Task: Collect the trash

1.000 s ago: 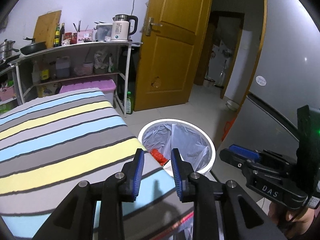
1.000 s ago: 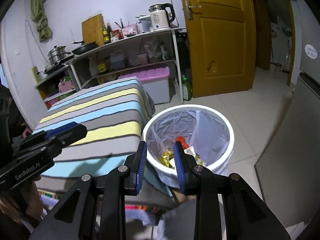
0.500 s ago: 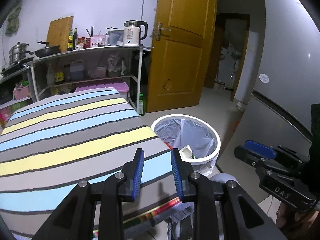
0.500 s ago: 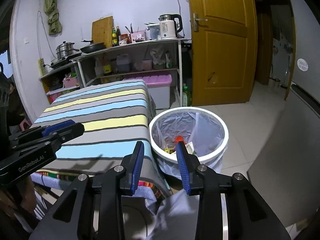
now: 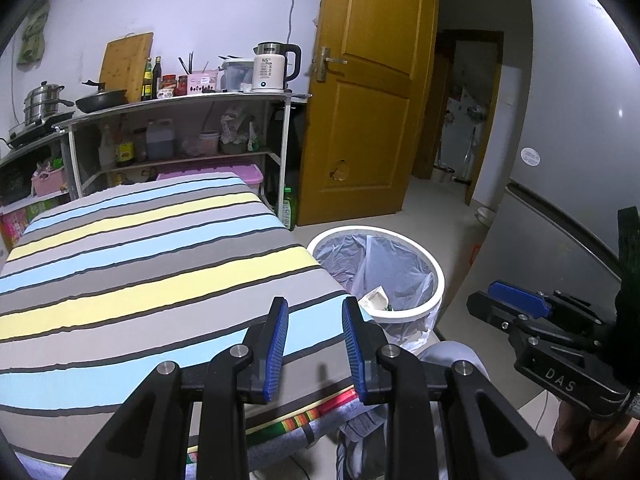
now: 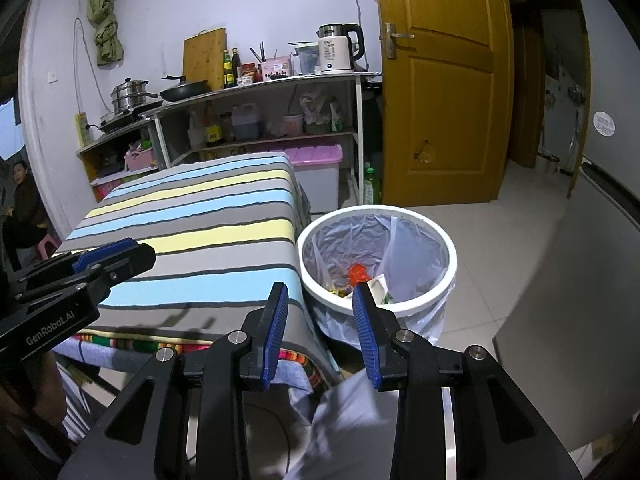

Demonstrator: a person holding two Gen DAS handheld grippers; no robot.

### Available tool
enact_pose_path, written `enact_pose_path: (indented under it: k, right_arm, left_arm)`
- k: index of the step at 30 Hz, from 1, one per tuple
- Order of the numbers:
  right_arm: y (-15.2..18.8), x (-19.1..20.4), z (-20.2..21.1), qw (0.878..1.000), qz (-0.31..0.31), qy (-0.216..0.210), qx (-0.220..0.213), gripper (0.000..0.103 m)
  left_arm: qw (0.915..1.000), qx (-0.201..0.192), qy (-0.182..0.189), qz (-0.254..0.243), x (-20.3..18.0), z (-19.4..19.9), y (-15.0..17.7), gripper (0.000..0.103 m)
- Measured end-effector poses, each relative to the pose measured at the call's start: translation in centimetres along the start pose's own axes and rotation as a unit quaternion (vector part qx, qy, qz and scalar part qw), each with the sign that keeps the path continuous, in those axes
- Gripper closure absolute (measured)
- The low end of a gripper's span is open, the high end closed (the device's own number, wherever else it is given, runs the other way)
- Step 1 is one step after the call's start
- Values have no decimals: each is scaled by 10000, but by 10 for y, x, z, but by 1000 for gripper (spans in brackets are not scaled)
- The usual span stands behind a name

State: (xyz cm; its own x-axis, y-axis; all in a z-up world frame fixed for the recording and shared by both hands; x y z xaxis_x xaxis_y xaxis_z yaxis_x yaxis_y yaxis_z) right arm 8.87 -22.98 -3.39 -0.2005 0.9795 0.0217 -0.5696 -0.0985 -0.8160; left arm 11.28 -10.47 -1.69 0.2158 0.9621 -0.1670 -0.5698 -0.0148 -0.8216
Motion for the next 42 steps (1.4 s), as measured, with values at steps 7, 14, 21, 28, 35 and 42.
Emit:
enact_pose_path:
  k: [7, 14, 21, 28, 35, 42]
  right_arm:
    - [0, -1, -2, 10000, 3, -6, 17, 68]
    - [1, 0, -2, 10000, 5, -5, 17, 68]
    - [1, 0, -2, 10000, 8, -5, 19, 68]
    - [1, 1, -3, 10000, 11, -1, 22, 68]
    - [0, 3, -4, 10000, 44, -16, 51, 68]
    - [0, 1, -5, 10000, 58, -27, 53, 68]
  left_arm:
    - [10000, -4, -9, -22, 0, 1, 0, 76]
    - [10000, -16, -54, -58, -3, 0, 0, 76]
    - [9999, -10, -94, -73, -4, -1, -1, 76]
    - [9999, -9, -93, -69, -3, -1, -1, 76]
    - [9999, -9, -97, -68, -3, -1, -1, 76]
    - [9999, -3, -125, -69, 1, -1, -2, 76]
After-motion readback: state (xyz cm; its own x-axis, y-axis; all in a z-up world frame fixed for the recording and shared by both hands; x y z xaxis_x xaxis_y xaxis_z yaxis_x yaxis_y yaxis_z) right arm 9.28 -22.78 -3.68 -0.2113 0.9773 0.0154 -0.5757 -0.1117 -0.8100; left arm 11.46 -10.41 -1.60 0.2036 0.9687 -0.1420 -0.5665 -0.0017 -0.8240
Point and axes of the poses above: each gripper's, at about its wrist camera, not at the fingertips, and z roughly against the way its jaws point, x to its left, y to its underside, the point moved 9 cm from there along -z, roughly the way its jaws point, and after that the axes turned 3 degrees about z, right-handed, at the moved point
